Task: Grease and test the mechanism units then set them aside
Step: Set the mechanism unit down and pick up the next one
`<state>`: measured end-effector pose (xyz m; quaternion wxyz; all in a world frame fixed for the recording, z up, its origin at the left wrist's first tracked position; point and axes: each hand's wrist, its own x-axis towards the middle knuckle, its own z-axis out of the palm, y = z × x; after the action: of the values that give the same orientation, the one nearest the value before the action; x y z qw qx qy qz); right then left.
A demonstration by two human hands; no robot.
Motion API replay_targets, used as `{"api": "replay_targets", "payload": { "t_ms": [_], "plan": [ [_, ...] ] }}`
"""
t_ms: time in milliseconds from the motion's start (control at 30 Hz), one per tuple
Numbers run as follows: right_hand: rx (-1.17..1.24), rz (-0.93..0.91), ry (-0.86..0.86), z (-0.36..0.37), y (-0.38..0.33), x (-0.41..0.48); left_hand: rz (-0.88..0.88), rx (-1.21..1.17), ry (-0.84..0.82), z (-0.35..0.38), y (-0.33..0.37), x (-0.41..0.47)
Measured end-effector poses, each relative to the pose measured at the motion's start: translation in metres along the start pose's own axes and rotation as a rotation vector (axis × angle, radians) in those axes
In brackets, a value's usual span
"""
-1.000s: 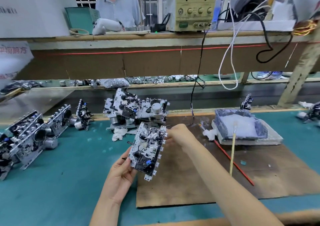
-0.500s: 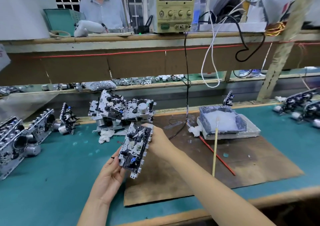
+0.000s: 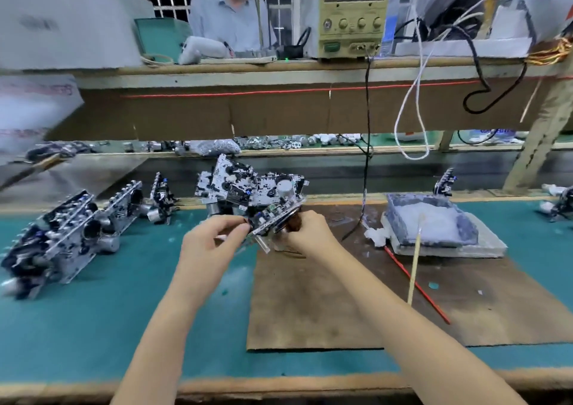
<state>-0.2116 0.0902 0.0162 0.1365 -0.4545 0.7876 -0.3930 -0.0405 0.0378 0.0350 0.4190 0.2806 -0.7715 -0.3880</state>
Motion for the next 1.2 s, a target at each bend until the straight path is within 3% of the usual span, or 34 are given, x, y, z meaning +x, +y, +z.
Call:
{"api": "replay_targets", "payload": {
  "t_ms": [133,267,433,633,800,967,1200],
  "plan": [
    [0.030,-0.095,-0.076,0.017,-0.025,0.003,0.097,0.231,0.123,-0.027,0.012,-0.005],
    [0.012,-0.142,-0.174,0.045,-0.047,0.003,0.117,0.315,0.260,-0.062,0.018,-0.017],
    [0.053,-0.211,-0.321,0.088,-0.079,-0.011,-0.045,0.573,0.201,-0.102,0.015,-0.034],
    [0.100,-0.278,-0.571,0.138,-0.122,-0.044,-0.184,0.844,0.347,-0.154,0.010,-0.076],
    [-0.054,-0.469,-0.746,0.169,-0.163,-0.071,-0.337,0.777,0.506,-0.208,0.010,-0.136],
    [0.267,-0.689,-0.926,0.203,-0.214,-0.119,-0.477,0.778,0.724,-0.262,0.013,-0.206],
    [0.247,-0.844,-1.011,0.289,-0.295,-0.216,-0.704,0.726,0.923,-0.345,0.021,-0.311]
  ]
}}
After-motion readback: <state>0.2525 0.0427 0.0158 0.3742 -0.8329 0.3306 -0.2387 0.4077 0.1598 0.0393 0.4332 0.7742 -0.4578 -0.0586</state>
